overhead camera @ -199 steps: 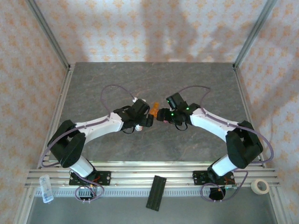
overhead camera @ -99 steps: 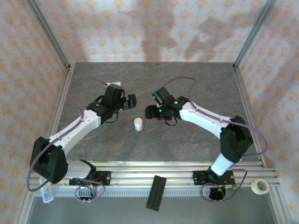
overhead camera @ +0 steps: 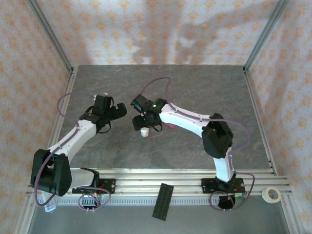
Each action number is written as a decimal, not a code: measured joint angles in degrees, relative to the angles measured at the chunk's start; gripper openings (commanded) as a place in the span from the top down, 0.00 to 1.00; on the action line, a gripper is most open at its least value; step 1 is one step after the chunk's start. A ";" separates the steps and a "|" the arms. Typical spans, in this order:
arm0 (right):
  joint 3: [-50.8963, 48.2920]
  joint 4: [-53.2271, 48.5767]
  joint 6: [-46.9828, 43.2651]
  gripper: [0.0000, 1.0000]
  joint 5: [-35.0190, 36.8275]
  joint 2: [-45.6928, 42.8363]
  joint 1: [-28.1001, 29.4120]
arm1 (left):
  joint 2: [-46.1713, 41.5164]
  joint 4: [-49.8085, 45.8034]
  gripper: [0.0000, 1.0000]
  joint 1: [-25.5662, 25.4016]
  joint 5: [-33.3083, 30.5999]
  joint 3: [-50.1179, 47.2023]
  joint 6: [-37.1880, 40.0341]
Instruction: Sort the pills into containers
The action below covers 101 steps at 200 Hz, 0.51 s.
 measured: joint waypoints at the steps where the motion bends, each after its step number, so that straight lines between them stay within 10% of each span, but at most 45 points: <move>1: 0.11 -0.13 -0.02 0.21 0.07 0.15 0.00 | 0.00 0.07 0.00 0.00 0.00 0.00 -0.02; 65: 1.38 -2.80 -0.83 0.28 0.87 4.37 0.11 | -0.63 1.51 0.00 0.07 1.33 0.00 -1.03; 101: 2.19 -2.89 -1.46 0.51 0.83 4.81 0.11 | -0.63 1.68 0.00 0.26 1.53 0.00 -1.03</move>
